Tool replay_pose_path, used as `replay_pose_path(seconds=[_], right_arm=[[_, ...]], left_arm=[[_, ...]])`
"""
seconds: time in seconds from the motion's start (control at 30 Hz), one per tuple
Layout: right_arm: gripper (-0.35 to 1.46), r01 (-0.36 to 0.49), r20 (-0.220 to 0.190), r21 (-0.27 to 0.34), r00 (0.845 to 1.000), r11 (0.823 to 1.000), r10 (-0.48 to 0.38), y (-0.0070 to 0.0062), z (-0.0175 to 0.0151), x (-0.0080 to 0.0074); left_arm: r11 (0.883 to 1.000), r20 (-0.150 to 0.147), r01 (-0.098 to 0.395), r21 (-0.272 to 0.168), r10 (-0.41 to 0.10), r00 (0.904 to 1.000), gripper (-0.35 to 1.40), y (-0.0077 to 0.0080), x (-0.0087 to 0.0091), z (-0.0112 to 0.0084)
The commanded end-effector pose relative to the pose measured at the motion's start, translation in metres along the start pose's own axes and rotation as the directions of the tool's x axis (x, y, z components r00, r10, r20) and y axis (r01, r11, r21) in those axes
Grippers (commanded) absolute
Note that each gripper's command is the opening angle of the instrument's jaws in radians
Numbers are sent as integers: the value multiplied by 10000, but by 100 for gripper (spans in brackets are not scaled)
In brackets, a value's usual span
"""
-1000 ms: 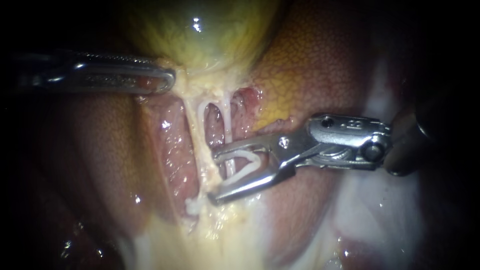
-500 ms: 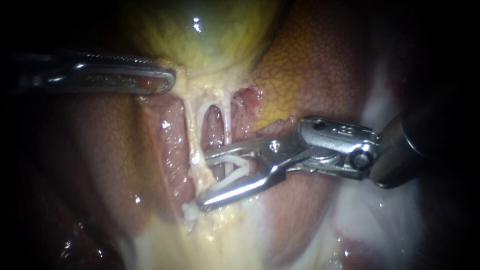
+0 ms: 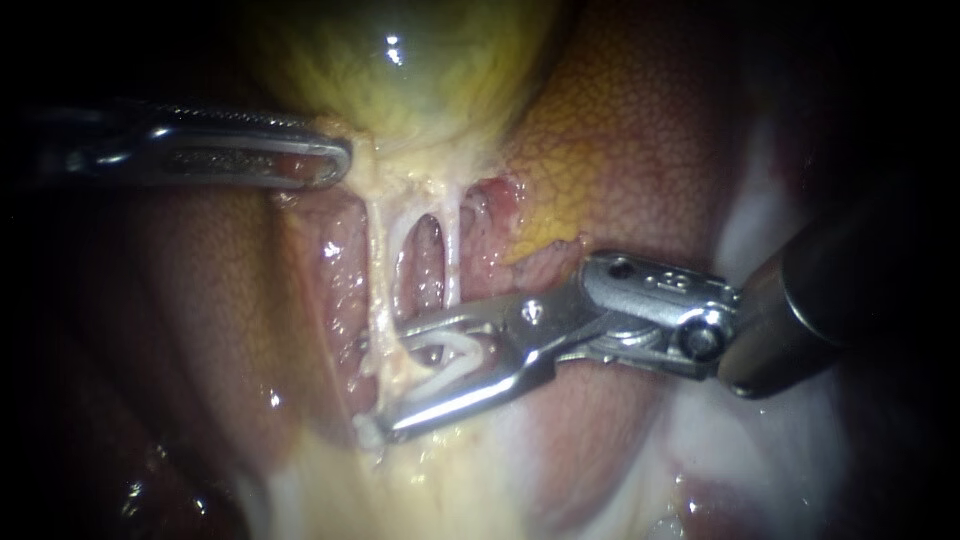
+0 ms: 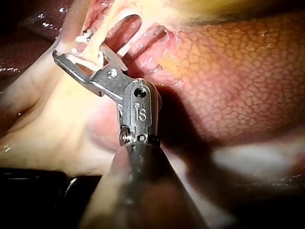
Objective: Clipping second clip left tube
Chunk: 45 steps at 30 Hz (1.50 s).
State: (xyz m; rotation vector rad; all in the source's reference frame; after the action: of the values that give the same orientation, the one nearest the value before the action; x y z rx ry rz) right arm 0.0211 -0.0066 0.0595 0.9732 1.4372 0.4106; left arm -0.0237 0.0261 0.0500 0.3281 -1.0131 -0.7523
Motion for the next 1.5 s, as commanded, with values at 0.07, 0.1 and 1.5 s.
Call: replay_pose_path(seconds=[0.07, 0.1, 1.5], right_arm=[[39, -34, -90, 11, 10000, 10000, 35, 2, 1, -2], [39, -25, -113, 23, 9999, 10000, 26, 2, 1, -3], [-35, -322, -337, 758, 9988, 9966, 349, -15, 4, 10]], left_arm=[[10000, 0, 2, -4, -2, 10000, -35, 0, 0, 0], [10000, 0, 2, -4, -2, 10000, -35, 0, 0, 0], [10000, -1, 3, 0, -3, 10000, -35, 0, 0, 0]])
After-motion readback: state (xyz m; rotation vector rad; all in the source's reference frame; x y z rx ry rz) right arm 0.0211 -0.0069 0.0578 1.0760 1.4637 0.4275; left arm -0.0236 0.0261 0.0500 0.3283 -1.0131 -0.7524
